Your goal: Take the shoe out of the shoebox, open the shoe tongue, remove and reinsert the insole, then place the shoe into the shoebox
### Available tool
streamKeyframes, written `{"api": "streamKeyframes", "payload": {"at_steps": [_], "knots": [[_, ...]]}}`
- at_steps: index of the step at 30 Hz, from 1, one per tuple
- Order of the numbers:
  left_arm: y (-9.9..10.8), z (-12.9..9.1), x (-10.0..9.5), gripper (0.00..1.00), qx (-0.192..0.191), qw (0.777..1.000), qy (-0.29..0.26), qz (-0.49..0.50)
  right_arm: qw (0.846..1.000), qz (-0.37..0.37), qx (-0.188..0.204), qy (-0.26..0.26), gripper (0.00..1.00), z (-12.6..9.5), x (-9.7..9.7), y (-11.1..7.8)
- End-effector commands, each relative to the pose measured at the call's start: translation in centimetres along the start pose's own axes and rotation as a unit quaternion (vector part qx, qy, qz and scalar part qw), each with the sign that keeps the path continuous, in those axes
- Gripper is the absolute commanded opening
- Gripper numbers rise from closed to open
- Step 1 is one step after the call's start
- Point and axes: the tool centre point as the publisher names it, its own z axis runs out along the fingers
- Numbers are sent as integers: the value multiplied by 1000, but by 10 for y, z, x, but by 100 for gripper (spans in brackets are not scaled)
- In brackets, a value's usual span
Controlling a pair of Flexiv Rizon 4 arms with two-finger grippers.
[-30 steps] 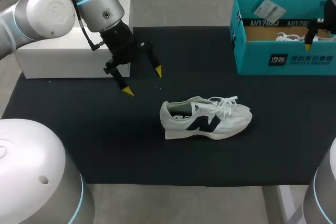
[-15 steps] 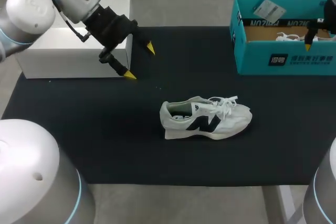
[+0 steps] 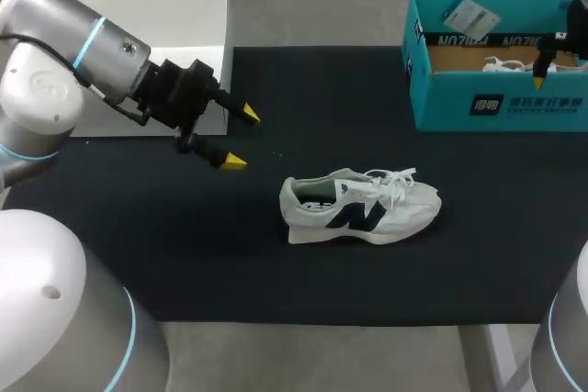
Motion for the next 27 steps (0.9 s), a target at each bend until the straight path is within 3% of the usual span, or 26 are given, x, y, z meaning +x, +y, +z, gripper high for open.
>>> {"api": "streamKeyframes", "payload": {"at_steps": [1, 7, 17, 27], "knots": [[13, 6, 9, 100, 65, 982, -135, -111, 1000, 0, -1, 0, 100, 0, 0, 0], [21, 19, 18, 100, 62, 985, -108, -120, 1000, 0, -1, 0, 100, 0, 0, 0], [33, 39, 38, 100, -4, 997, -42, -69, 1000, 0, -1, 0, 100, 0, 0, 0], [56, 58, 46, 100, -26, 994, -50, -97, 1000, 0, -1, 0, 100, 0, 0, 0]]}}
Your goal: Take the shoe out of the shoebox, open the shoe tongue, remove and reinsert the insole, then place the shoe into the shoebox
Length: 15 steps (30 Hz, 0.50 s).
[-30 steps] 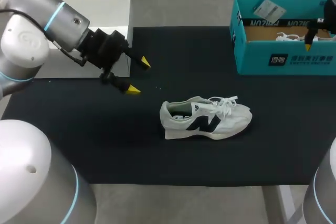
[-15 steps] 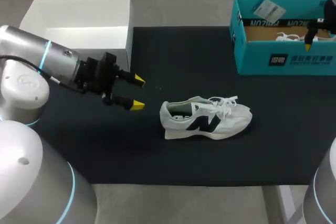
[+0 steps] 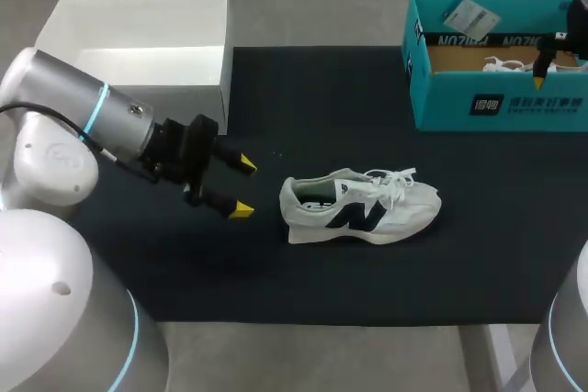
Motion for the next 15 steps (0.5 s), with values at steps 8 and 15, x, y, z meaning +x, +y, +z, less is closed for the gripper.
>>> {"api": "streamKeyframes", "payload": {"at_steps": [8, 15], "knots": [[9, 47, -11, 100, -16, 1000, -26, 4, 1000, 0, -1, 0, 100, 0, 0, 0], [15, 74, -25, 100, -26, 999, -34, 7, 1000, 0, -1, 0, 100, 0, 0, 0]]}}
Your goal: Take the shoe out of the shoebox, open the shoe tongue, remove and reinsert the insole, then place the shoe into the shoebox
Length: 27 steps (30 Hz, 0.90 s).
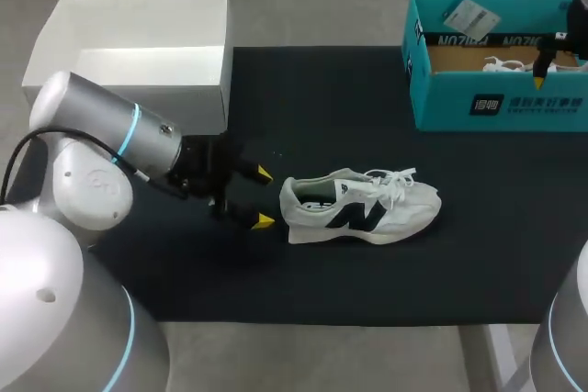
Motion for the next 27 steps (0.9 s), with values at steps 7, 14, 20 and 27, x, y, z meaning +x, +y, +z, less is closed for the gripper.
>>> {"api": "streamKeyframes", "payload": {"at_steps": [7, 14, 20, 27], "knots": [[-2, 46, -12, 100, 3, 1000, 1, -8, 1000, 0, -1, 0, 100, 0, 0, 0], [-3, 59, -8, 100, 5, 1000, 10, -3, 1000, 0, -1, 0, 100, 0, 0, 0], [-3, 64, -6, 100, 8, 1000, 14, -6, 1000, 0, -1, 0, 100, 0, 0, 0], [2, 72, -8, 100, -3, 1000, 13, -1, 1000, 0, -1, 0, 100, 0, 0, 0]]}}
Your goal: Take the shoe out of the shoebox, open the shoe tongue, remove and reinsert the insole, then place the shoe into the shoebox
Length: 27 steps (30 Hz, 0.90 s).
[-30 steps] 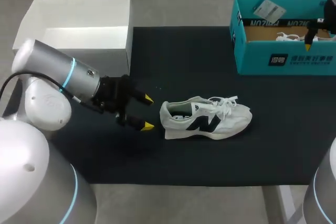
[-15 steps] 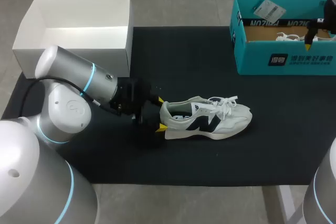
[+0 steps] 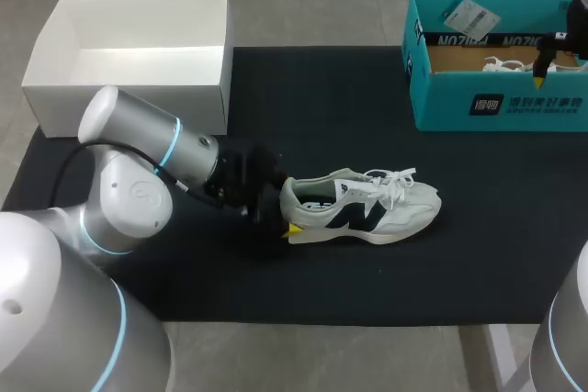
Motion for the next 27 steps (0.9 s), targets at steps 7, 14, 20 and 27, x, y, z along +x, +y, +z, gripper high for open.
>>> {"api": "streamKeyframes", "payload": {"at_steps": [7, 14, 20, 27], "knots": [[6, 12, -3, 94, -12, 1000, -15, 3, 1000, 0, -1, 0, 100, 0, 0, 0], [4, 7, -5, 0, -9, 1000, -20, 10, 1000, 0, -1, 0, 100, 0, 0, 0], [4, -1, -9, 0, -6, 1000, -28, 11, 1000, 0, -1, 0, 100, 0, 0, 0], [5, -7, -11, 0, 3, 1000, -6, 10, 1000, 0, -1, 0, 100, 0, 0, 0]]}}
